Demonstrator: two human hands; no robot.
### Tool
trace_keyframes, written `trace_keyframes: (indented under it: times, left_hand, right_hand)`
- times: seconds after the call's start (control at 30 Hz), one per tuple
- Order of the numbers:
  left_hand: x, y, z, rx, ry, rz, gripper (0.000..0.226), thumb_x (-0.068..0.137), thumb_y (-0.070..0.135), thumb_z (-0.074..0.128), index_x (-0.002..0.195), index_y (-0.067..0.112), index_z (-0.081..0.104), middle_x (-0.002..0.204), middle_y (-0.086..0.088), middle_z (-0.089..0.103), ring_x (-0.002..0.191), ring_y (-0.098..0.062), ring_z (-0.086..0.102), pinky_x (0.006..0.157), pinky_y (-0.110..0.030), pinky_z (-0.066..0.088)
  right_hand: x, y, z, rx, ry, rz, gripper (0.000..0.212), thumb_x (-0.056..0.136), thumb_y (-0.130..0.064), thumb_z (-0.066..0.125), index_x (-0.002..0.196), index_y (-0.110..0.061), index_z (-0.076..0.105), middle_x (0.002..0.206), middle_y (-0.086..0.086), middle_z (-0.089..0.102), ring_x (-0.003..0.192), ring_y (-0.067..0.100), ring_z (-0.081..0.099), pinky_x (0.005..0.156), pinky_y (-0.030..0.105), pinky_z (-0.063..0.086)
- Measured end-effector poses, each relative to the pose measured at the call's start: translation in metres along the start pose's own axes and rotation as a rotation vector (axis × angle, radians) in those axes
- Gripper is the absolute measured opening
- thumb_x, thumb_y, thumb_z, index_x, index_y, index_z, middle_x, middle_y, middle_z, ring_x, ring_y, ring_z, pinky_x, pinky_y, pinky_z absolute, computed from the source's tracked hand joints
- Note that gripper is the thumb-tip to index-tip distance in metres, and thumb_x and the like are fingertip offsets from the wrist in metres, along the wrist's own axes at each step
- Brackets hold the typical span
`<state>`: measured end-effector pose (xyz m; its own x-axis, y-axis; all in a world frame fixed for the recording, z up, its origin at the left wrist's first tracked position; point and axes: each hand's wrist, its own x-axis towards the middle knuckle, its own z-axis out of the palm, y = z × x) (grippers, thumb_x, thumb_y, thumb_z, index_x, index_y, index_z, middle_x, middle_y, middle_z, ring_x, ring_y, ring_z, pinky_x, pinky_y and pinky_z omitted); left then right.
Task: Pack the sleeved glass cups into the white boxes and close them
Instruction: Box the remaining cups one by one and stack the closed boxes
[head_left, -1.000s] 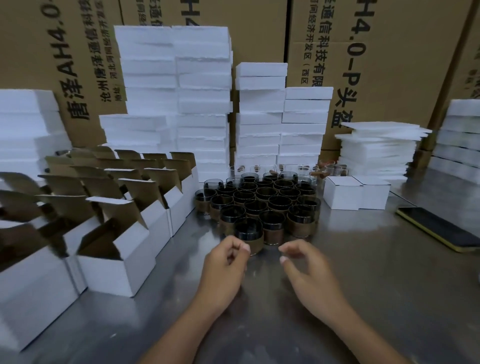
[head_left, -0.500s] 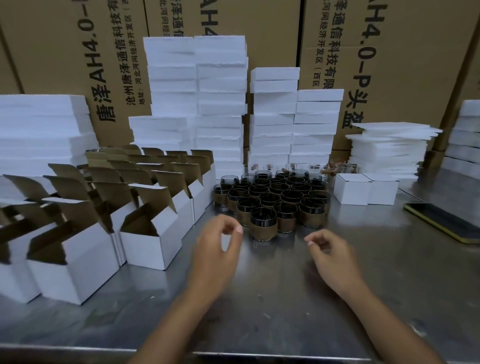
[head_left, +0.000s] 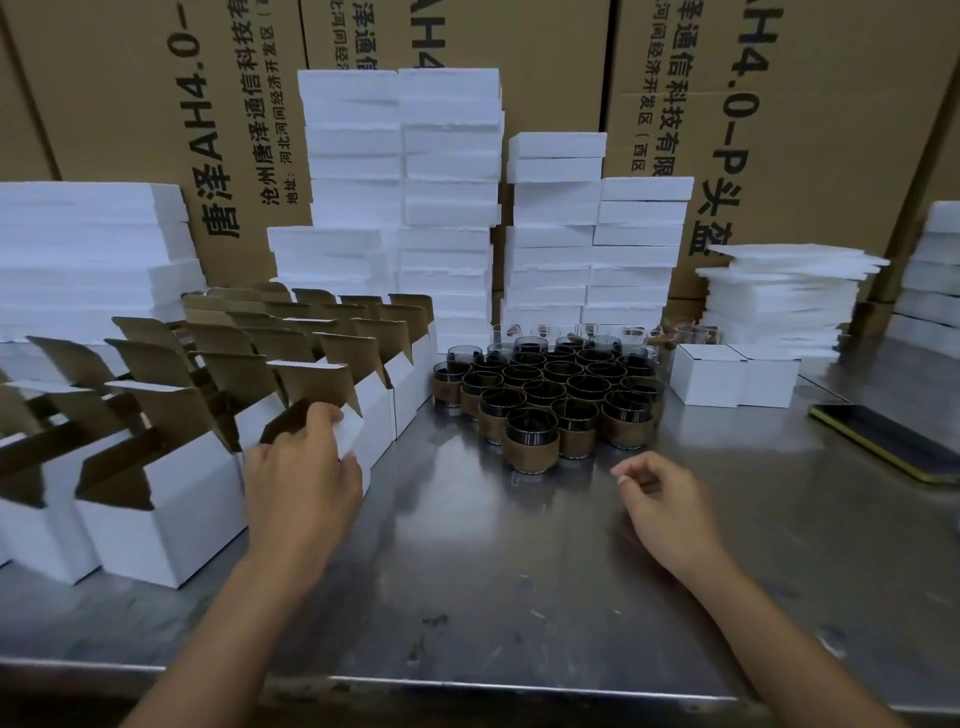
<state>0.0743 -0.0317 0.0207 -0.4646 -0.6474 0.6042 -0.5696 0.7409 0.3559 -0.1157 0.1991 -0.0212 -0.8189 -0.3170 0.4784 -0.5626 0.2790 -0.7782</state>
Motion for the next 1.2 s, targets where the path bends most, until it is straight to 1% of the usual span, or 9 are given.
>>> trace_keyframes:
  times: [0.23,0.37,0.43,0.6,0.7,0.83,0.93,1.07,1.2]
  left_hand:
    - [-0.03,0.054,-0.011,-0.171,0.09,0.228,0.032,0.073,0.005,0.075,0.1,0.012,0.058,0.065,0.0,0.062,0.058,-0.019,0.045,0.073,-0.034,0.038]
    - [-0.046,0.099,-0.007,-0.291,0.038,0.388,0.034,0.069,0.009,0.081,0.094,0.015,0.058,0.066,0.004,0.061,0.062,-0.021,0.057,0.069,-0.032,0.042]
    - [-0.053,0.119,-0.003,-0.281,0.046,0.444,0.038,0.06,0.013,0.086,0.089,0.016,0.061,0.065,0.004,0.063,0.062,-0.021,0.059,0.065,-0.026,0.04]
    - [-0.062,0.145,0.01,-0.366,0.019,0.534,0.031,0.07,0.021,0.077,0.095,0.015,0.061,0.071,0.002,0.063,0.069,-0.022,0.058,0.074,-0.028,0.03]
    - [-0.058,0.141,0.019,-0.418,0.094,0.618,0.032,0.076,0.028,0.066,0.104,0.014,0.059,0.093,0.0,0.062,0.09,-0.018,0.055,0.085,-0.027,0.034]
    - [-0.043,0.122,0.032,-0.672,-0.105,0.384,0.06,0.079,0.038,0.069,0.13,0.024,0.04,0.123,0.017,0.037,0.119,-0.002,0.038,0.095,-0.013,0.034]
    - [-0.036,0.113,0.043,-0.901,-0.463,0.206,0.054,0.082,0.038,0.069,0.124,0.044,0.036,0.119,0.029,0.039,0.105,0.025,0.039,0.076,0.004,0.034]
    - [-0.033,0.111,0.057,-1.052,-0.575,0.179,0.04,0.086,0.037,0.064,0.12,0.044,0.044,0.114,0.026,0.054,0.1,0.022,0.05,0.07,0.002,0.04]
    - [-0.028,0.116,0.064,-1.082,-0.599,0.173,0.041,0.081,0.05,0.056,0.119,0.041,0.047,0.113,0.022,0.057,0.098,0.017,0.053,0.07,0.0,0.041]
  right_hand:
    - [-0.014,-0.021,0.003,0.097,-0.094,-0.112,0.031,0.08,-0.001,0.067,0.094,-0.027,0.058,0.09,-0.004,0.062,0.087,0.012,0.058,0.072,0.002,0.036]
    - [-0.029,-0.03,0.01,0.183,-0.454,-0.106,0.08,0.068,-0.029,0.081,0.13,-0.051,0.034,0.126,-0.023,0.046,0.118,-0.008,0.043,0.086,0.01,0.037]
    - [-0.03,-0.033,0.012,0.249,-0.552,-0.129,0.1,0.067,-0.029,0.082,0.142,-0.048,0.019,0.134,-0.029,0.04,0.125,-0.011,0.038,0.091,0.012,0.041]
    - [-0.021,-0.028,0.009,0.403,-0.501,-0.047,0.099,0.076,0.002,0.073,0.148,-0.026,0.01,0.136,-0.009,0.044,0.114,-0.008,0.052,0.077,0.01,0.047]
    - [-0.014,-0.019,0.0,0.378,-0.418,-0.004,0.097,0.063,-0.019,0.082,0.142,-0.028,0.026,0.131,-0.012,0.049,0.116,-0.006,0.05,0.084,0.013,0.046]
    - [-0.004,-0.006,-0.014,0.308,-0.414,0.03,0.097,0.048,-0.045,0.086,0.131,-0.046,0.035,0.122,-0.022,0.057,0.119,0.002,0.052,0.097,0.031,0.048]
    - [-0.001,-0.003,-0.016,0.3,-0.436,0.014,0.095,0.05,-0.043,0.086,0.129,-0.052,0.035,0.122,-0.027,0.055,0.119,-0.001,0.051,0.093,0.026,0.05]
    - [-0.002,-0.005,-0.016,0.32,-0.423,-0.005,0.088,0.058,-0.041,0.086,0.128,-0.057,0.035,0.122,-0.033,0.054,0.117,-0.005,0.051,0.082,0.015,0.05]
    - [0.002,-0.004,-0.019,0.302,-0.363,-0.011,0.081,0.06,-0.054,0.078,0.13,-0.055,0.036,0.133,-0.022,0.051,0.123,0.0,0.048,0.101,0.033,0.045]
